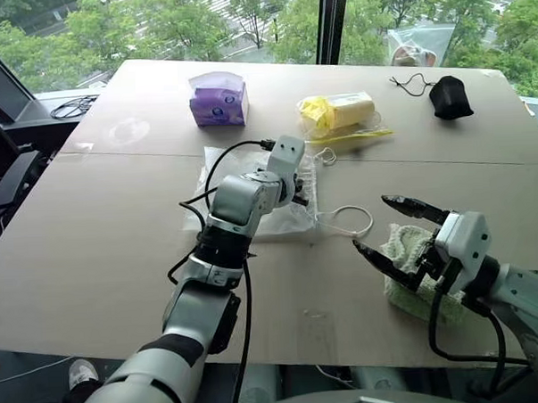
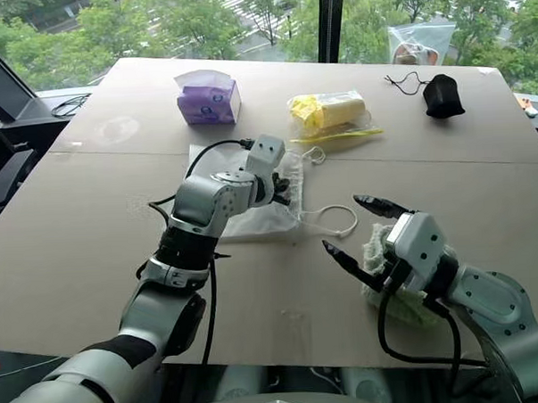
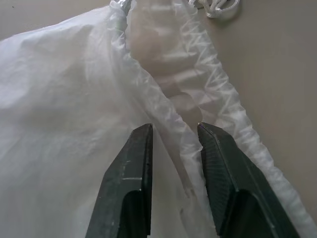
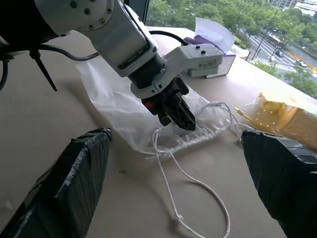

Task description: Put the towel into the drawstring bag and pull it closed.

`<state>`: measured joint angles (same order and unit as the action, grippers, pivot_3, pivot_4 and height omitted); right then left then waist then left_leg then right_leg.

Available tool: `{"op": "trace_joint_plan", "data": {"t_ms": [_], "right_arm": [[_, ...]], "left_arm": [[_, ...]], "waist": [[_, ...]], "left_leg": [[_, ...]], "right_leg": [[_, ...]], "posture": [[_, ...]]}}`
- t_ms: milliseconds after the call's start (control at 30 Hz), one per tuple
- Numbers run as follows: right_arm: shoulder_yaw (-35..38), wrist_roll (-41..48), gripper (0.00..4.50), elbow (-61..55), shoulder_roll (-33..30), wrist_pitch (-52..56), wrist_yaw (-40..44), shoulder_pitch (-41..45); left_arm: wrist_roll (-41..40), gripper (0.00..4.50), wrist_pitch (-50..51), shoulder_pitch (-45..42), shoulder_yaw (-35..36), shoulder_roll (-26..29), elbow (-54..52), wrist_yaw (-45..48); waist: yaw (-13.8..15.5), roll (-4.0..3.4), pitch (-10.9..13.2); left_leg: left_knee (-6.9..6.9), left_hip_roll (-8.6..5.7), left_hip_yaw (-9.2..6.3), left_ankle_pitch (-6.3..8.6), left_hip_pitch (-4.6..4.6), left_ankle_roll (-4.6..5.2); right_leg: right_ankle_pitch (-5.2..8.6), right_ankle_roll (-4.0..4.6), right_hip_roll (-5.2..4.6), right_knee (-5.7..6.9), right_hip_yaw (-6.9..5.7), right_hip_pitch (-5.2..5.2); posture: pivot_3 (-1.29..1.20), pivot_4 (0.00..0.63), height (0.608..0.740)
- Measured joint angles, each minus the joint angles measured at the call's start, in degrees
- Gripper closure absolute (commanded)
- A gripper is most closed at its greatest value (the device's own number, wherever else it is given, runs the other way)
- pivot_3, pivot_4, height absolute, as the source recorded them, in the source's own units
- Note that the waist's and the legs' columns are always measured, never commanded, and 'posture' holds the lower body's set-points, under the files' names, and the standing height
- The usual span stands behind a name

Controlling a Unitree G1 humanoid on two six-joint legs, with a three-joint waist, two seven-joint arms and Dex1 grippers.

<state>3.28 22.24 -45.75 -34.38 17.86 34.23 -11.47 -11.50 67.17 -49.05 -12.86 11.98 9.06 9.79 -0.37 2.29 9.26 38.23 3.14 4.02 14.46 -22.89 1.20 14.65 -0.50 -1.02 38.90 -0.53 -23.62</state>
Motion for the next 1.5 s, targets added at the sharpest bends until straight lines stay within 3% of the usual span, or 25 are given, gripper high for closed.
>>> {"op": "trace_joint_plan", "data": {"t_ms": [133,200,400,567,700,867,1000,1133,1233,1367,1500], "right_arm": [[0.1,-2.4,0.00,-1.4,-0.7,5.1,-3.7,-0.1],[2.9,-0.1,0.00,-2.6,-1.0,11.0,-5.7,-0.7],[21.1,16.9,0.00,-5.0,-5.1,24.4,-4.8,-6.2],[31.2,24.6,0.00,-5.1,-7.3,32.8,-6.0,-13.1],[32.8,28.5,0.00,-5.0,-7.4,40.1,-10.3,-16.3],[26.6,31.8,0.00,-5.7,-5.4,47.3,-18.0,-15.9],[17.1,26.8,0.00,-6.3,-5.7,50.1,-24.8,-12.1],[12.8,21.7,0.00,-6.8,-4.5,47.9,-27.3,-9.8],[18.3,24.3,0.00,-6.9,-2.8,46.8,-26.6,-8.7],[31.9,33.0,0.00,-10.5,-3.4,47.0,-26.7,-10.3],[35.8,39.3,0.00,-12.3,-2.7,48.3,-32.5,-13.6]], "left_arm": [[0.5,4.46,-5.0,0.4,-3.3,4.1,0.1,7.3],[-1.6,4.46,-10.7,1.5,-3.2,9.0,0.1,16.7],[-14.1,4.46,-12.5,0.9,4.8,24.3,4.2,45.5],[-14.8,4.46,-14.4,1.0,4.1,31.8,3.5,56.6],[-13.0,4.46,-16.6,5.5,2.7,32.2,-1.4,56.5],[-12.1,4.46,-15.5,7.6,3.3,26.0,-5.9,47.8],[-12.3,4.46,-13.7,10.7,4.1,22.5,-11.2,41.7],[-12.7,4.46,-11.6,13.5,4.1,22.2,-15.2,39.2],[-12.8,4.46,-11.4,15.1,4.2,22.4,-16.8,38.2],[-12.9,4.46,-11.4,15.5,5.6,22.4,-16.6,37.3],[-13.0,4.46,-11.4,15.4,5.9,22.1,-16.1,37.2]], "waist": [[-0.1,-0.02,0.0],[-0.2,-0.04,0.0],[-0.2,-0.11,0.1],[0.6,-0.11,0.1],[0.9,-0.12,0.1],[1.1,-0.11,0.1],[0.4,-0.01,0.0],[-0.3,0.26,-0.2],[-0.4,0.12,-0.1],[0.1,0.04,0.0],[0.4,0.02,0.0]], "left_leg": [[0.00,0.03,0.00,0.00,0.01,0.00],[0.00,0.06,0.03,-0.01,0.00,-0.01],[0.00,0.05,0.00,0.01,-0.07,0.01],[0.00,0.01,0.01,0.05,-0.06,0.08],[0.01,0.06,0.01,0.06,-0.06,0.10],[0.07,0.06,-0.02,0.06,-0.09,0.11],[0.06,0.08,0.00,0.06,-0.05,0.11],[0.06,0.15,-0.01,0.05,-0.01,0.10],[0.08,0.11,0.05,0.05,0.04,0.11],[0.05,0.10,-0.01,0.05,0.00,0.11],[-0.02,0.10,0.00,0.05,-0.07,0.11]], "right_leg": [[0.00,0.01,0.00,0.01,0.00,0.00],[0.00,0.02,-0.02,0.01,0.02,-0.04],[0.01,0.03,0.00,-0.01,-0.07,-0.06],[0.02,0.01,-0.06,-0.07,-0.04,0.00],[0.02,0.01,-0.08,-0.06,0.00,-0.01],[0.12,-0.17,-0.08,-0.04,0.00,-0.02],[0.12,-0.19,-0.08,-0.04,0.06,-0.02],[0.14,-0.24,-0.08,-0.05,0.06,0.00],[0.11,-0.27,-0.07,-0.01,0.12,0.00],[0.11,-0.27,-0.01,-0.01,0.03,0.00],[0.12,-0.23,-0.05,-0.09,0.05,-0.01]], "posture": [[0.00,0.150,0.740],[0.00,0.150,0.740],[0.00,0.150,0.740],[0.00,0.150,0.740],[0.00,0.150,0.740],[0.00,0.150,0.740],[0.00,0.150,0.740],[0.00,0.150,0.740],[0.00,0.150,0.740],[0.00,0.150,0.740],[0.00,0.150,0.740]]}}
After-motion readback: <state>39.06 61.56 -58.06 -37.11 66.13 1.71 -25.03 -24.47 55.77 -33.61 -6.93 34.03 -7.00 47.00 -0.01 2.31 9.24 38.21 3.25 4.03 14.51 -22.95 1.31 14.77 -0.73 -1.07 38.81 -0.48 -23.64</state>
